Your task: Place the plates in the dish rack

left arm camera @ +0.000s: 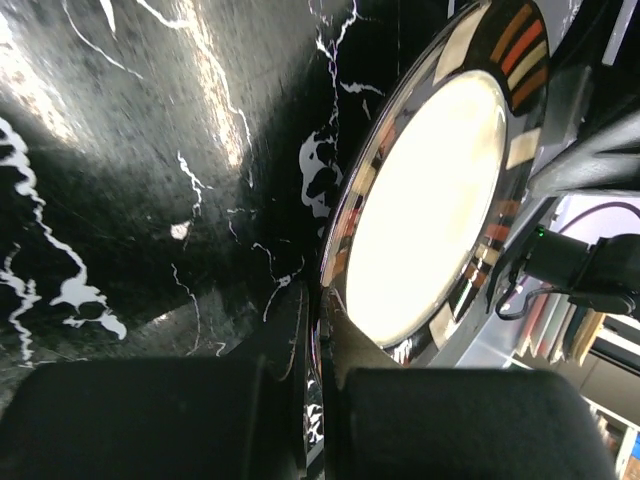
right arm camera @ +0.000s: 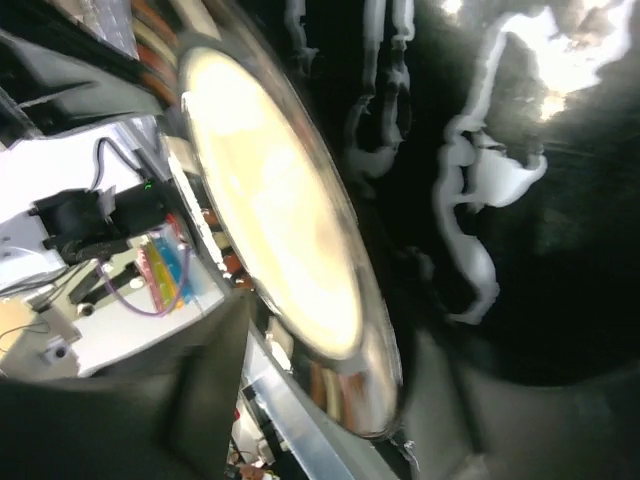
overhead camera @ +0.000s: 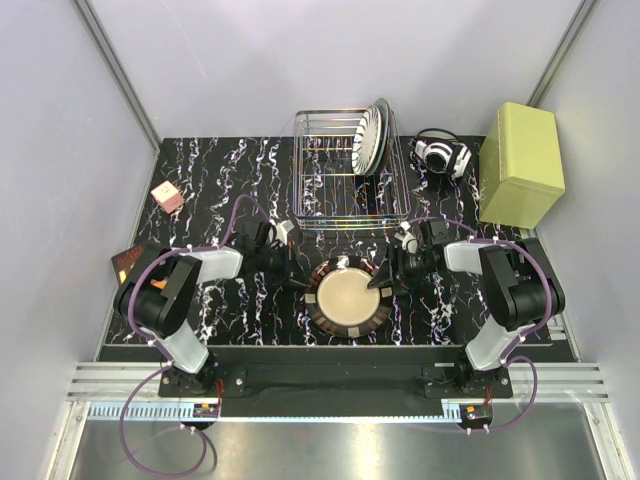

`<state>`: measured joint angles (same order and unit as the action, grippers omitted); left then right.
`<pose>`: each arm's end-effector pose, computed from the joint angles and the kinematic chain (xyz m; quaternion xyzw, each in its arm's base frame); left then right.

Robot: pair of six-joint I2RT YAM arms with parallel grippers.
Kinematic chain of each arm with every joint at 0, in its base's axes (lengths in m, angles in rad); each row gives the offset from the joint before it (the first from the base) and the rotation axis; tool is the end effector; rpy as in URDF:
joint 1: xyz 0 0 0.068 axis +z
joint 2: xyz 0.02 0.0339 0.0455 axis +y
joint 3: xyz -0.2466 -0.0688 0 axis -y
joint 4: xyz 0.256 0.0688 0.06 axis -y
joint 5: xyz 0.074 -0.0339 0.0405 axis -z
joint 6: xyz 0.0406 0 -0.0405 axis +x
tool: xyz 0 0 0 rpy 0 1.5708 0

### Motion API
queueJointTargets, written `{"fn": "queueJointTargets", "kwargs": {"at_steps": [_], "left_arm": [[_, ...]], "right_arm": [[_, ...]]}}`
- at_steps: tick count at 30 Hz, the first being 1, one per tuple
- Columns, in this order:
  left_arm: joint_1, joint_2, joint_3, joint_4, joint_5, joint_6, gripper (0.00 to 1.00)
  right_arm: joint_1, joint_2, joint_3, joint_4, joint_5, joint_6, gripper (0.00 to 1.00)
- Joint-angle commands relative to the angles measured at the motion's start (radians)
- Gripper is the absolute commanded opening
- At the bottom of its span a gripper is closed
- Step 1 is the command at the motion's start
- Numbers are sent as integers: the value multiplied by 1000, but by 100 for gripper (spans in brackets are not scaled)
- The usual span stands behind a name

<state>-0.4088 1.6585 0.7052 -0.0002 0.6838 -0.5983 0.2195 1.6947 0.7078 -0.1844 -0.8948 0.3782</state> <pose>0.2649 -0.1427 0.0992 0.0165 0.9032 -0.4179 0.0965 0.2667 0.0920 0.0861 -0.0155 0.8877 0.4579 0.0461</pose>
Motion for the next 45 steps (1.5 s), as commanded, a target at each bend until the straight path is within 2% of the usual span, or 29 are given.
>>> {"fn": "queueJointTargets", "kwargs": {"at_steps": [1,2,6,8,9,12,13,14,15,16,18,20,22,23,24,25,28,33,34,36,37,40,42,44,45], "left_arm": [[-19,12,43,63,23,-18,0],[-19,11,39,87,16,-23,0],[-34,39,51,126,22,-35,0],[-45,50,60,121,28,-34,0],[-45,53,62,121,28,-32,0],[-53,50,60,129,25,-32,0],[-54,46,56,128,23,-29,0],[-55,38,54,118,11,-21,0],[-53,14,53,106,0,-3,0],[-51,-5,57,45,-15,18,14],[-42,-72,89,-48,-78,128,30],[-22,-126,118,-196,-163,205,65],[-2,-215,155,-315,-217,299,78],[20,-242,174,-377,-239,337,99],[34,-282,225,-444,-209,470,99],[50,-301,240,-534,-160,536,99],[114,-408,209,-560,-231,565,99],[171,-528,166,-558,-392,551,99],[176,-532,172,-557,-394,555,99],[185,-536,197,-555,-389,563,99],[189,-534,206,-554,-394,560,99],[209,-529,237,-554,-403,558,99],[214,-526,243,-552,-409,552,99],[219,-532,237,-537,-417,545,99],[220,-542,225,-532,-415,539,99]], "right_arm": [[34,20,-5,42,36,37,52],[34,23,-4,45,33,42,48],[47,13,-36,170,-1,148,46],[58,5,-47,249,-12,198,36],[58,0,-48,266,-15,214,22],[61,-23,-47,310,-24,254,5],[60,-32,-39,303,-20,257,0],[60,-55,-31,289,-15,251,0],[60,-69,-18,199,-6,237,0],[60,-85,37,103,6,208,0],[58,-162,103,-126,52,82,0],[58,-237,191,-229,78,-8,0],[60,-300,260,-326,126,-42,0],[61,-350,286,-352,132,-48,0],[64,-368,318,-418,138,-51,0],[69,-378,384,-452,143,-62,0],[89,-411,513,-550,172,-73,0],[133,-448,727,-564,408,-113,0],[153,-443,760,-557,568,-122,0],[199,-400,870,-534,675,-156,0],[216,-373,921,-541,809,-169,0],[267,-216,1168,-628,968,-205,0],[303,-139,1267,-616,1048,-234,0],[334,-87,1294,-566,1230,-292,0],[342,-67,1326,-535,1246,-311,0]]}}
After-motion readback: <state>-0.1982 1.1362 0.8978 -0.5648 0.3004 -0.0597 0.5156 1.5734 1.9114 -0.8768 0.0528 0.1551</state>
